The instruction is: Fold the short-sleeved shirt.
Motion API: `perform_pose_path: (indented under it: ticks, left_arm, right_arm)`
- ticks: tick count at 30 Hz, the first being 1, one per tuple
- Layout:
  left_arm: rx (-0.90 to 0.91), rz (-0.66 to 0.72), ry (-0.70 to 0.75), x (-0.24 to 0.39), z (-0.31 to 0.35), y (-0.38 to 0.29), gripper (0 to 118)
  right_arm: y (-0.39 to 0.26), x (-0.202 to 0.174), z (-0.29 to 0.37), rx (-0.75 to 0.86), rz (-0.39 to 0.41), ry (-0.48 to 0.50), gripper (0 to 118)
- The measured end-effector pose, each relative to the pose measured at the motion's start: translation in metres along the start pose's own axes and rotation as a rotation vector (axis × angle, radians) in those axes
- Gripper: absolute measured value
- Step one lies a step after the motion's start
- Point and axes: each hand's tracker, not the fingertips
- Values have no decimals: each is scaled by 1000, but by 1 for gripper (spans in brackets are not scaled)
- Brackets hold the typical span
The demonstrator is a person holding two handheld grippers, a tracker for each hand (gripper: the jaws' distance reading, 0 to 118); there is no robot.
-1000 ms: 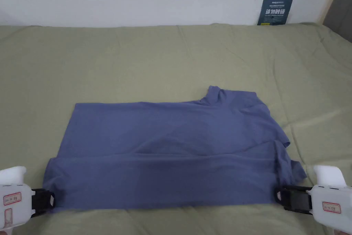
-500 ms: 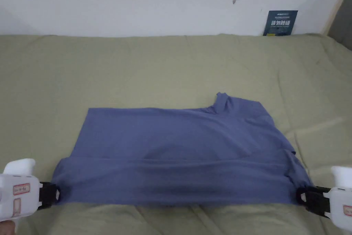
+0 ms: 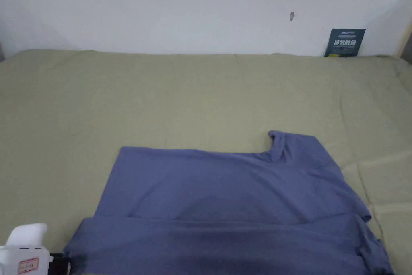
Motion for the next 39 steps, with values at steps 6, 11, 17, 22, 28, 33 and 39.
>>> perform_pose_path:
  ticks: [6,11,17,22,28,33,39]
  left_arm:
    - [38,-2,-24,-3,-1,8,98]
    - [100,42,3,-14,20,38,114]
    - [210,-1,-69,13,15,88,1]
    - [193,-32,-61,51,-30,146,1]
    - [157,-63,-4,53,-111,236,1]
    - [130,-81,45,67,-163,274,118]
    - [16,-151,73,87,-191,277,106]
  right_arm:
    - [10,-2,15,49,-44,-83,117]
    - [24,-3,50,153,-23,-136,118]
    - [84,-28,50,259,67,-120,0]
    - [139,-40,2,216,100,-103,0]
    - [194,-27,-56,161,100,-123,0]
    - [221,-11,-89,130,119,-149,0]
    - [235,12,-108,120,101,-153,0]
